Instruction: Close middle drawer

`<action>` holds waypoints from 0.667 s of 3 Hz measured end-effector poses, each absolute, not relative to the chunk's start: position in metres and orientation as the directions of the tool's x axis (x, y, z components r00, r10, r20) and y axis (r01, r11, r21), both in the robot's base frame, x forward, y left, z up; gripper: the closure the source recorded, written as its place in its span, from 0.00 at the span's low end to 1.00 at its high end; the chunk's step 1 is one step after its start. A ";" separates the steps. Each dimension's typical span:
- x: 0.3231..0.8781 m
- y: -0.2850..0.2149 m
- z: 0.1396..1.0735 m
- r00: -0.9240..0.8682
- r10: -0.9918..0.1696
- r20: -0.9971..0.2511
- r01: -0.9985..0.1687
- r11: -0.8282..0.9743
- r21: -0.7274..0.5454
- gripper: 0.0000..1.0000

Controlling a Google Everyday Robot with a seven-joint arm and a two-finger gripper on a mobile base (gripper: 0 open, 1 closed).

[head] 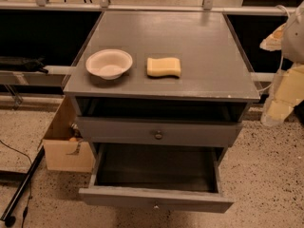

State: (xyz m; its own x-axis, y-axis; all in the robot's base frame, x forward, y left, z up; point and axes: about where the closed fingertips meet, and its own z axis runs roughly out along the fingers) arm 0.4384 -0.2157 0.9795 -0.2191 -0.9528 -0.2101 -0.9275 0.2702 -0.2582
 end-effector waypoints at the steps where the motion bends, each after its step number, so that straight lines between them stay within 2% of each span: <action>1: 0.438 -0.216 0.979 -0.219 -0.953 -0.210 -0.928 0.270 -0.258 0.00; 2: 0.453 -0.229 0.956 -0.341 -0.857 -0.386 -0.885 0.431 -0.174 0.00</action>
Offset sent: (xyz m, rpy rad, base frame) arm 0.0468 -0.0446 -0.0575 0.5032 0.0630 -0.3207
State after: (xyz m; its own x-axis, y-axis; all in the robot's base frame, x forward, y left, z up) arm 0.4533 -0.2292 0.9560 -0.3411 -0.8570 -0.3863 -0.8854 0.4309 -0.1742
